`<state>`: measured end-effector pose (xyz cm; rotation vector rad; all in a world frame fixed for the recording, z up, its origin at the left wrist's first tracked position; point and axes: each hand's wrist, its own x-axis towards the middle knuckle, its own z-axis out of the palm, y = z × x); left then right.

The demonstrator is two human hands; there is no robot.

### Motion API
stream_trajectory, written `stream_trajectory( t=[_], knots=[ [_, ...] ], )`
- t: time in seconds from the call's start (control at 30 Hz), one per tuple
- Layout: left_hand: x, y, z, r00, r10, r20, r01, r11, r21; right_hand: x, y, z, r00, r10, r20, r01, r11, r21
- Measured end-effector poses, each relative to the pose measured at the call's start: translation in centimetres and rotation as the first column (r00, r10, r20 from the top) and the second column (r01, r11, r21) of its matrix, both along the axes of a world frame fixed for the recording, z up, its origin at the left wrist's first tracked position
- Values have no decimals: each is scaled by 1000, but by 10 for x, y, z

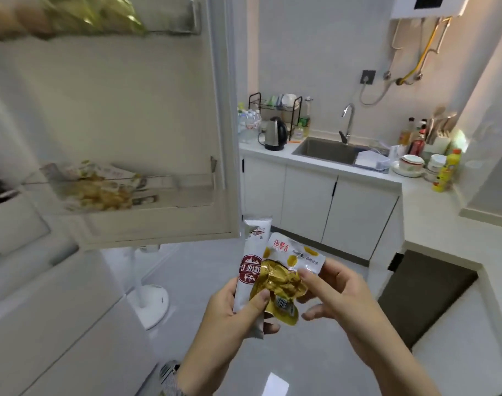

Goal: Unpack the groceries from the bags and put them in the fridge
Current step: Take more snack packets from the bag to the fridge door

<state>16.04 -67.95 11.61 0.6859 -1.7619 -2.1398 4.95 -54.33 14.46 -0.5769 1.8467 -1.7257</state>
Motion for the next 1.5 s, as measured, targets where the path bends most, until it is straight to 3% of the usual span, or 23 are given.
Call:
stream_trajectory(
  t=[0.2, 0.37, 0.6, 0.77, 0.97, 1.07, 1.27, 1.5],
  knots=[
    [60, -65, 16, 985, 155, -76, -161, 984, -80, 26, -80, 27, 966, 211, -146, -208, 977, 37],
    [80, -99, 15, 965, 258, -40, -261, 962, -81, 34, -126, 35, 916, 385, -111, -376, 922, 97],
    [62, -130, 11, 883, 469, -11, -469, 882, -39, 10, -185, 34, 878, 452, -157, -445, 892, 81],
    [51, -168, 17, 770, 635, -70, -635, 772, 15, -41, -238, 57, 920, 364, -144, -374, 926, -52],
    [57, -206, 26, 662, 742, -111, -733, 671, 111, -59, -333, 103, 858, 407, -314, -462, 879, -122],
    [66, -222, 28, 636, 766, -94, -762, 643, 82, -52, -389, 111, 805, 445, -393, -493, 870, -23],
    [88, -255, 34, 594, 797, -107, -795, 602, 76, -23, -490, 94, 724, 625, -292, -561, 779, 279],
    [113, -285, 37, 601, 797, -65, -796, 604, 47, -2, -536, 80, 701, 713, -6, -633, 628, 453]
  ],
)
